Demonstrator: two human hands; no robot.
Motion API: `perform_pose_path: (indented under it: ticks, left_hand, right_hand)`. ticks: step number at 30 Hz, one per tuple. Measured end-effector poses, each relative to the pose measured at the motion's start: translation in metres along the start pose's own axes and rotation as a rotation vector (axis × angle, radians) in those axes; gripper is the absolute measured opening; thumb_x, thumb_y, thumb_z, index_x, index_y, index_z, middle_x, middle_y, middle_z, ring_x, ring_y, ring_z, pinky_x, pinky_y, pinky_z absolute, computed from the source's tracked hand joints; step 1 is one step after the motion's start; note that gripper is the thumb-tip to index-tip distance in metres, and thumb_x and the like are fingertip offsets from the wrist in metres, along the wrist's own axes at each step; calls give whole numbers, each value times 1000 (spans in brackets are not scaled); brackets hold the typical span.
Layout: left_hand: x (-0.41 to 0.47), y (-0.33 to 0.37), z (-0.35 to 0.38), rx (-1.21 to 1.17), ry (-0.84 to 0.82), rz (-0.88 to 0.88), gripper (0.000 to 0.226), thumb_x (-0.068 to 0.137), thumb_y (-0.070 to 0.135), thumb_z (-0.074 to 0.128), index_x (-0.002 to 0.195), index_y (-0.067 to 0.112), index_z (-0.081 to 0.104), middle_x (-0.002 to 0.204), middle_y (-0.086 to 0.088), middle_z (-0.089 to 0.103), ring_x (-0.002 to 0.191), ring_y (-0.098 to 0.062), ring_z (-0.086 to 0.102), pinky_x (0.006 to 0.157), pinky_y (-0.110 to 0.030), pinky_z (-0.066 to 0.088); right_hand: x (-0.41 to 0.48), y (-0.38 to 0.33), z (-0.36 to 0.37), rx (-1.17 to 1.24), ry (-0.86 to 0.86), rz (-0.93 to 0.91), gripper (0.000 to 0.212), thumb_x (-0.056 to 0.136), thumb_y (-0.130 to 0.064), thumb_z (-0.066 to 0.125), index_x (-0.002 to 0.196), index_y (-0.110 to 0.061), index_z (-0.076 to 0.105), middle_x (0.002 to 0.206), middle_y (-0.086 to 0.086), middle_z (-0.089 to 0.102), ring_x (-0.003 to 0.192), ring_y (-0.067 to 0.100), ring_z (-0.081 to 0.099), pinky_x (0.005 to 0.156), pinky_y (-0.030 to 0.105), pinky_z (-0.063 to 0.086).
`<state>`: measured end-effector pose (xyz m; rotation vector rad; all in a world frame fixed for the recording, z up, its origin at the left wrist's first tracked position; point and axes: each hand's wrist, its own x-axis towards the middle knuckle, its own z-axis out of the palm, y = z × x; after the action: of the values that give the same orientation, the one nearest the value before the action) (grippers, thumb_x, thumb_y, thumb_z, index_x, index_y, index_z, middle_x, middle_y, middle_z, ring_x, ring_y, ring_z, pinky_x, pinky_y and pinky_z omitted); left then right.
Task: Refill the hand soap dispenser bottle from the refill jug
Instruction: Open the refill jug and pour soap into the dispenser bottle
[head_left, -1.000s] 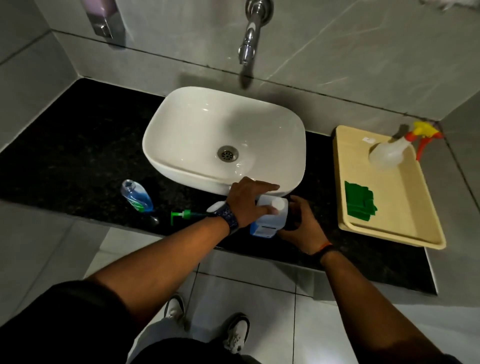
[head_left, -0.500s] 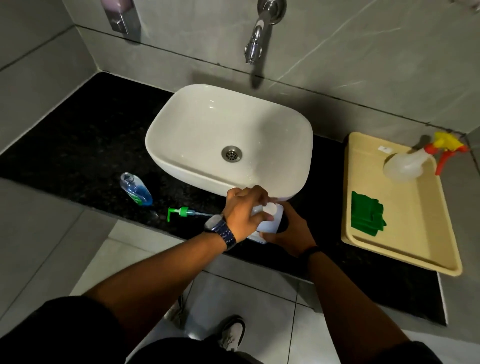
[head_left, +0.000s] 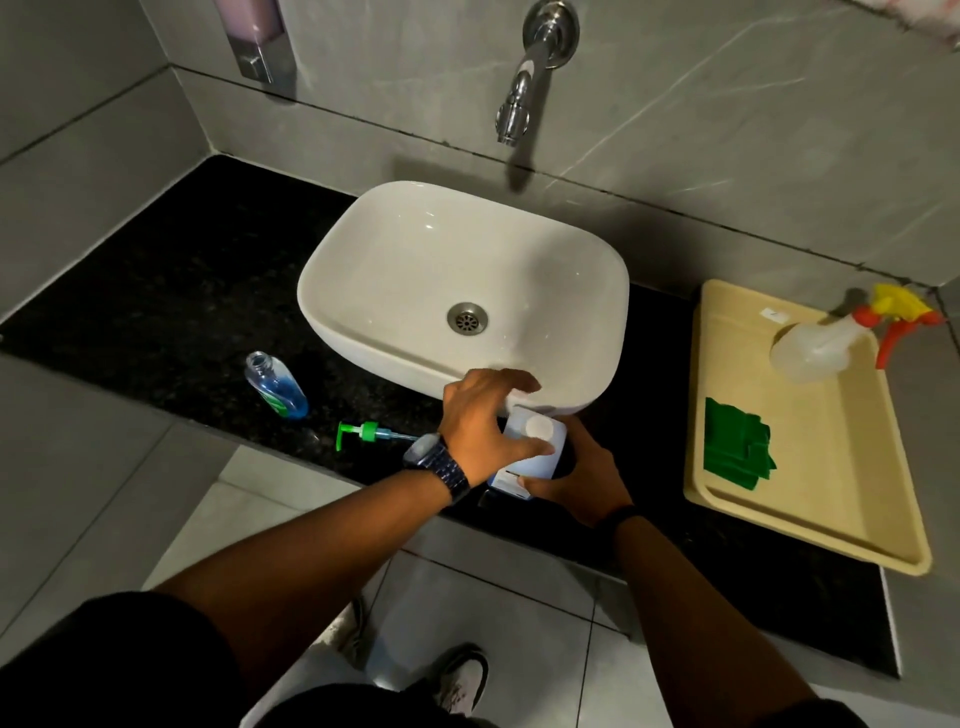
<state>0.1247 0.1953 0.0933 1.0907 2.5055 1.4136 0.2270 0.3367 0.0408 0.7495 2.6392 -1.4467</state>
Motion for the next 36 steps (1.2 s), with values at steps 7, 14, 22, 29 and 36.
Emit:
perform_pose_path:
  ticks: [7, 14, 22, 29, 36]
  left_hand:
    - [2, 8, 12, -106, -125, 29, 53, 57, 28, 87, 106, 18, 70, 107, -1, 71, 106, -17, 63, 97, -43, 45]
    - [-8, -5, -1, 18, -27, -17, 58, 50, 41, 88, 103, 25, 69, 89, 7, 67, 97, -17, 58, 86, -33, 38]
    - [2, 9, 1, 9, -58, 45, 33, 57, 28, 87, 85, 16, 75, 86, -2, 72, 92, -24, 62, 85, -45, 42]
    - [-1, -8, -14, -24, 134, 40, 32, 65, 17, 80, 97, 15, 72, 97, -4, 70, 94, -26, 61, 81, -36, 47]
    - [-31, -82, -16, 140, -67, -172, 50, 68, 0, 69, 116, 12, 64, 108, -9, 69, 97, -32, 62, 85, -38, 50]
  right_hand:
    - [-5, -6, 7, 57, 89, -22, 70, 56, -32, 82, 113, -47, 45, 99, -28, 54, 91, -12, 51, 66, -4, 39]
    - [-5, -5, 10, 94, 87, -6, 76, 56, -28, 85, 121, -31, 48, 110, -15, 56, 102, 2, 52, 66, -3, 40]
    - [-5, -2, 2, 100, 18, 21, 68, 53, -30, 88, 104, -53, 48, 97, -21, 62, 89, -14, 57, 69, 8, 43]
    - [-3, 0, 9, 88, 89, -23, 73, 54, -21, 87, 111, -41, 46, 102, -22, 56, 93, -2, 54, 64, -1, 42]
    - [-1, 3, 10, 43, 106, -54, 70, 54, -32, 86, 103, -55, 43, 100, -33, 51, 92, -26, 48, 66, -6, 37]
